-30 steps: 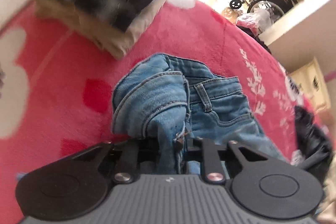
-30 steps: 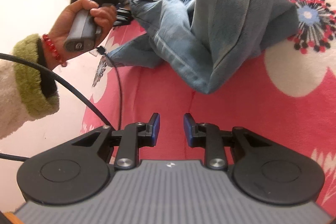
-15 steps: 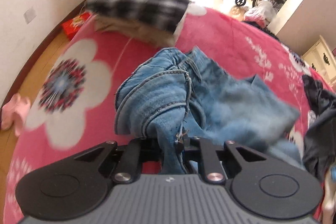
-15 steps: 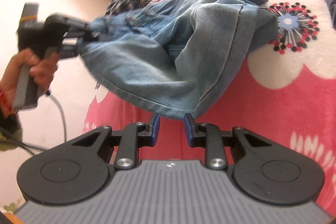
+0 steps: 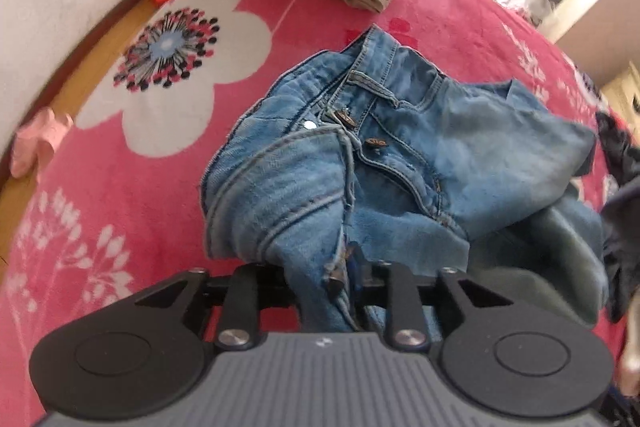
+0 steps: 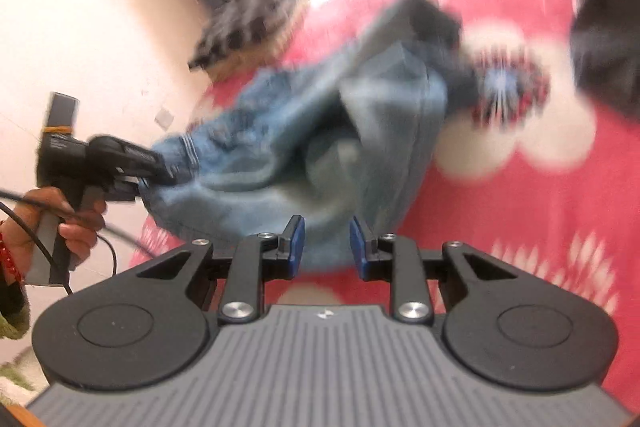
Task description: Fold clothes
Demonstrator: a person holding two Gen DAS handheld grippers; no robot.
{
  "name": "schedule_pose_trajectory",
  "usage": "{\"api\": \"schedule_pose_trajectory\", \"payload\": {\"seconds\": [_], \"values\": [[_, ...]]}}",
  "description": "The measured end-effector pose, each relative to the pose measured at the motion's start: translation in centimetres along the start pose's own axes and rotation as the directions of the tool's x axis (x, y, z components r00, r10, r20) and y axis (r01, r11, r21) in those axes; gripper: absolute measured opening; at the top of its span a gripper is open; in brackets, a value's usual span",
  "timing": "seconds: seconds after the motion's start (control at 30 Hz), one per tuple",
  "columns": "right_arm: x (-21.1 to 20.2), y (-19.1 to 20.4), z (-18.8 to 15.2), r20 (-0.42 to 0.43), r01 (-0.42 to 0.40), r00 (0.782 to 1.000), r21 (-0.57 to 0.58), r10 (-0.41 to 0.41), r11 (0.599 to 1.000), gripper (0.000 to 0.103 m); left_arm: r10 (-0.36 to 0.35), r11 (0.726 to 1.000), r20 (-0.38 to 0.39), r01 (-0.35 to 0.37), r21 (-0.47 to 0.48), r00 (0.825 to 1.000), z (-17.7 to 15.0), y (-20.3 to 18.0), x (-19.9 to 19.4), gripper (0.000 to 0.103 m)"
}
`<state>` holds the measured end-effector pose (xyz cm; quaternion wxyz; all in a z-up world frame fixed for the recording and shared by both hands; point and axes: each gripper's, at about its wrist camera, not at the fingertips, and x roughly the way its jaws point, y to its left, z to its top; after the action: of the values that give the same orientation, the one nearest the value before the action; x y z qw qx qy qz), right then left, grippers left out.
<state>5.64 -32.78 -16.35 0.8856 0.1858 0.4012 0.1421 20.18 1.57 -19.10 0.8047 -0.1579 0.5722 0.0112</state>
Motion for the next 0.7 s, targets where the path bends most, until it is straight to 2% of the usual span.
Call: {"api": "schedule_pose_trajectory", "payload": {"seconds": [0.07, 0.1, 0.17, 0.27, 0.3, 0.33, 0.37, 0.47, 0.57, 0.7], "values": [[-0.2, 0.8, 0.9, 0.040, 0.031, 0.999, -0.063, -0.028, 0.998, 0.049, -0.019, 0.999, -0.009, 0.019, -0.036, 1.000, 0.1, 0.4, 0.2, 0.046], [-0.3, 1.2, 1.4, 0.056, 0.039, 0.998, -0.085, -0.034, 0.996, 0.053, -0.032, 0.998, -0.018, 0.031, -0.053, 0.999, 0.2, 0.7, 0.4, 0.049], [-0.3, 1.8, 2.3, 0.079, 0.042, 0.996, -0.115, -0.033, 0.992, 0.053, -0.050, 0.995, -0.033, 0.047, -0.091, 0.998, 0.4, 1.2, 0.7, 0.054], [-0.4, 2.9, 3.5, 0.131, 0.045, 0.991, -0.168, -0.023, 0.985, 0.055, -0.070, 0.985, -0.045, 0.062, -0.162, 0.997, 0.6, 2.2, 1.5, 0.057], [-0.1, 3.2, 4.0, 0.148, 0.054, 0.989, -0.193, -0.025, 0.980, 0.058, -0.074, 0.981, -0.049, 0.064, -0.184, 0.996, 0.6, 2.5, 1.8, 0.057], [0.3, 3.5, 4.6, 0.153, 0.059, 0.988, -0.217, -0.026, 0.974, 0.068, -0.075, 0.977, -0.051, 0.063, -0.202, 0.996, 0.6, 2.8, 2.1, 0.057], [0.7, 3.7, 5.1, 0.151, 0.061, 0.988, -0.239, -0.025, 0.969, 0.074, -0.071, 0.975, -0.052, 0.058, -0.214, 0.996, 0.5, 3.0, 2.2, 0.055], [2.0, 3.7, 7.2, 0.151, 0.040, 0.988, -0.276, 0.002, 0.960, 0.075, -0.051, 0.972, -0.066, 0.034, -0.233, 0.997, 0.5, 3.5, 2.6, 0.039], [4.2, 3.2, 10.6, 0.135, 0.005, 0.990, -0.320, 0.041, 0.947, 0.075, -0.064, 0.967, -0.068, 0.045, -0.250, 0.996, 0.6, 4.0, 2.6, 0.030], [10.0, 3.0, 16.0, 0.025, -0.084, 0.995, -0.385, 0.101, 0.919, 0.075, -0.086, 0.972, -0.065, 0.069, -0.226, 0.994, 0.4, 4.1, 2.4, 0.024]]}}
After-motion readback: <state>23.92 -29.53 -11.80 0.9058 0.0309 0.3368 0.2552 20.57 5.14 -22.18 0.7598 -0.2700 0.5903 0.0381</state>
